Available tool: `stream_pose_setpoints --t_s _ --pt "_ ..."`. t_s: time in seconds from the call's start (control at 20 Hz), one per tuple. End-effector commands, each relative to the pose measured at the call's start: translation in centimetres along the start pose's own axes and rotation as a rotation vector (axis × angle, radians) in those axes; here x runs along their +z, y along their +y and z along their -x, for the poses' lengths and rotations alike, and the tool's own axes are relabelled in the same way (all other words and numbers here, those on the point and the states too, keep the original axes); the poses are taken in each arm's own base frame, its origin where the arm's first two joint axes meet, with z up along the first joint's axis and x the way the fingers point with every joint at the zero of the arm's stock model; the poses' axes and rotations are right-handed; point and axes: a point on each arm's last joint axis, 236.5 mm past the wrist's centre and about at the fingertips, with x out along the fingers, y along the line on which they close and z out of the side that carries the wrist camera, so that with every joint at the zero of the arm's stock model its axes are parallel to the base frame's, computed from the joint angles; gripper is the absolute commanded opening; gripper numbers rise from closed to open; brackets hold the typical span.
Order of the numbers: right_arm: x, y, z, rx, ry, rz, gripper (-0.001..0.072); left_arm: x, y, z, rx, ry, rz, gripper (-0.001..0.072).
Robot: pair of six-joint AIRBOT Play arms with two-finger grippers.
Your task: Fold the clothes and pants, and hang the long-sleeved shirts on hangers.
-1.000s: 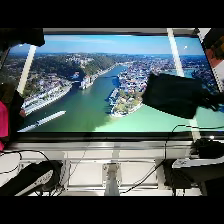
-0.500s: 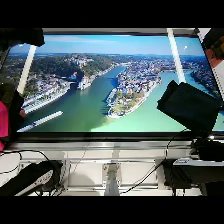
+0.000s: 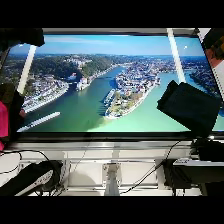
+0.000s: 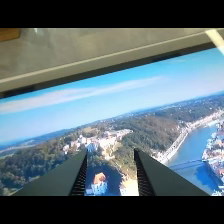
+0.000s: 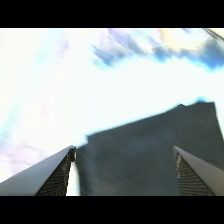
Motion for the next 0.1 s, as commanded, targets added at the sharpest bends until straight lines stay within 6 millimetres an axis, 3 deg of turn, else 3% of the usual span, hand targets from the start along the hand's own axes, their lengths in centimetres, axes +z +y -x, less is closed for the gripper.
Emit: stream_pose_setpoints --t_s 0.0,0.05 --pt "2.64 7.25 3.07 0.188 -0.147 0.043 0.0676 -0.01 0.00 -0.02 0.000 0.000 0.000 0.0355" --pt "2.35 7.91 2.96 0.197 -0.142 0.053 0.0676 -0.01 0.00 -0.02 0.000 0.000 0.000 0.0356"
